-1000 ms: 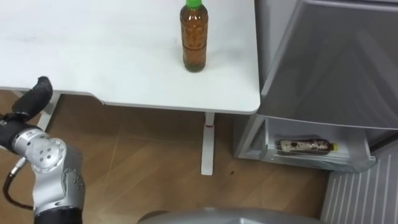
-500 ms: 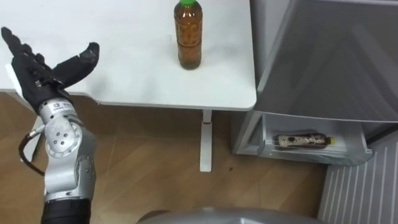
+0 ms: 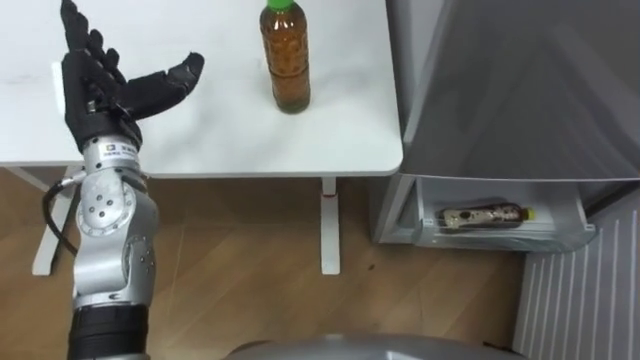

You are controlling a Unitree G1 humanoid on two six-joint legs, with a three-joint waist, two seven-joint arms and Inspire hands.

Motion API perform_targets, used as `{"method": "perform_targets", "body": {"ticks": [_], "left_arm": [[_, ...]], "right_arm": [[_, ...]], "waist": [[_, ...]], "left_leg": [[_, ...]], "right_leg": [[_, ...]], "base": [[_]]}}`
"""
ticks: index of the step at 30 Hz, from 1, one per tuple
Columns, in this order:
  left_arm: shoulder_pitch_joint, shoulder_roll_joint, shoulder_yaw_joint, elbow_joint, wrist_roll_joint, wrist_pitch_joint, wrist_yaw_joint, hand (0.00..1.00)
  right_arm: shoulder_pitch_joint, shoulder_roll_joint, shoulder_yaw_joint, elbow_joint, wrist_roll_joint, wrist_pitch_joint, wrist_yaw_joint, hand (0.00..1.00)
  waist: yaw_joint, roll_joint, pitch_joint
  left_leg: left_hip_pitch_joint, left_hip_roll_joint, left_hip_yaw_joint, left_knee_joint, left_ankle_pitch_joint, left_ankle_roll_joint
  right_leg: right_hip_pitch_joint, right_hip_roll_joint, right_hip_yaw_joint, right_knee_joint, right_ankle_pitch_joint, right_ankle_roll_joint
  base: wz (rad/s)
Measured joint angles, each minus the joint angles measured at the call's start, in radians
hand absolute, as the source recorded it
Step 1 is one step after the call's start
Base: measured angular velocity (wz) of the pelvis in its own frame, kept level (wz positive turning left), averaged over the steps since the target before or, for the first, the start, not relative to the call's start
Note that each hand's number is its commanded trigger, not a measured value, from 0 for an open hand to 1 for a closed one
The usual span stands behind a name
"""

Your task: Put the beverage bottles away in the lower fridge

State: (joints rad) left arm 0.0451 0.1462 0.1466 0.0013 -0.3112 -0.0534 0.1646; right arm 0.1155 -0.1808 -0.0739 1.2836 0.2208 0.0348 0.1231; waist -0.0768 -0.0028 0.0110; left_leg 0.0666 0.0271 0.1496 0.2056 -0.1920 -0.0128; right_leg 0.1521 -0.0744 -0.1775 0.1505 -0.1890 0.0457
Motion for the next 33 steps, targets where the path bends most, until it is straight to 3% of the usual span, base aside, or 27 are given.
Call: {"method": "perform_targets", "body": {"ticks": [6, 11, 15, 21, 28, 33], "left_arm": [[-0.007, 0.006, -0.01, 0.0, -0.012, 0.048, -0.068, 0.0], [-0.01, 0.01, -0.043, 0.0, -0.01, 0.058, -0.082, 0.0], [-0.052, 0.011, -0.053, 0.001, -0.009, 0.071, -0.09, 0.0], [-0.129, 0.051, -0.053, 0.07, -0.011, 0.082, -0.104, 0.0], [-0.141, 0.059, -0.053, 0.092, -0.011, 0.138, -0.126, 0.0], [-0.143, 0.059, -0.053, 0.092, -0.009, 0.151, -0.135, 0.0]], "right_arm": [[-0.007, 0.002, 0.002, 0.003, 0.0, 0.01, -0.003, 0.0], [-0.008, 0.003, 0.002, 0.003, 0.001, 0.01, -0.007, 0.0], [-0.011, -0.002, 0.001, 0.004, 0.0, 0.009, -0.01, 0.0], [-0.016, -0.015, -0.022, 0.011, -0.083, 0.013, -0.012, 0.0], [-0.018, -0.015, -0.029, 0.009, -0.162, 0.055, -0.011, 0.0], [-0.018, -0.015, -0.029, 0.009, -0.206, 0.079, -0.012, 0.0]], "waist": [[-0.005, -0.004, 0.0001], [-0.012, -0.003, 0.0], [-0.02, 0.005, 0.0013], [-0.051, 0.025, -0.0014], [-0.061, 0.018, 0.0029], [-0.061, 0.016, 0.0019]], "left_leg": [[-0.001, 0.001, 0.01, -0.001, 0.0, 0.0], [-0.002, 0.002, 0.01, 0.0, 0.0, 0.0], [-0.003, 0.003, 0.009, 0.001, 0.0, 0.0], [-0.002, 0.003, 0.013, -0.008, 0.0, 0.0], [0.002, 0.002, 0.022, -0.011, 0.0, 0.0], [0.0, 0.003, 0.029, -0.014, 0.0, 0.0]], "right_leg": [[-0.001, 0.0, 0.01, 0.001, 0.0, 0.0], [-0.001, 0.001, 0.01, 0.001, 0.001, -0.002], [-0.003, 0.002, 0.011, 0.002, 0.002, -0.002], [-0.009, 0.002, 0.015, 0.003, 0.002, -0.002], [-0.016, 0.003, 0.034, 0.002, 0.002, -0.002], [-0.028, 0.003, 0.041, 0.004, 0.002, -0.002]], "base": [[-0.05], [0.0], [0.0], [-0.02], [-0.06], [-0.05]]}}
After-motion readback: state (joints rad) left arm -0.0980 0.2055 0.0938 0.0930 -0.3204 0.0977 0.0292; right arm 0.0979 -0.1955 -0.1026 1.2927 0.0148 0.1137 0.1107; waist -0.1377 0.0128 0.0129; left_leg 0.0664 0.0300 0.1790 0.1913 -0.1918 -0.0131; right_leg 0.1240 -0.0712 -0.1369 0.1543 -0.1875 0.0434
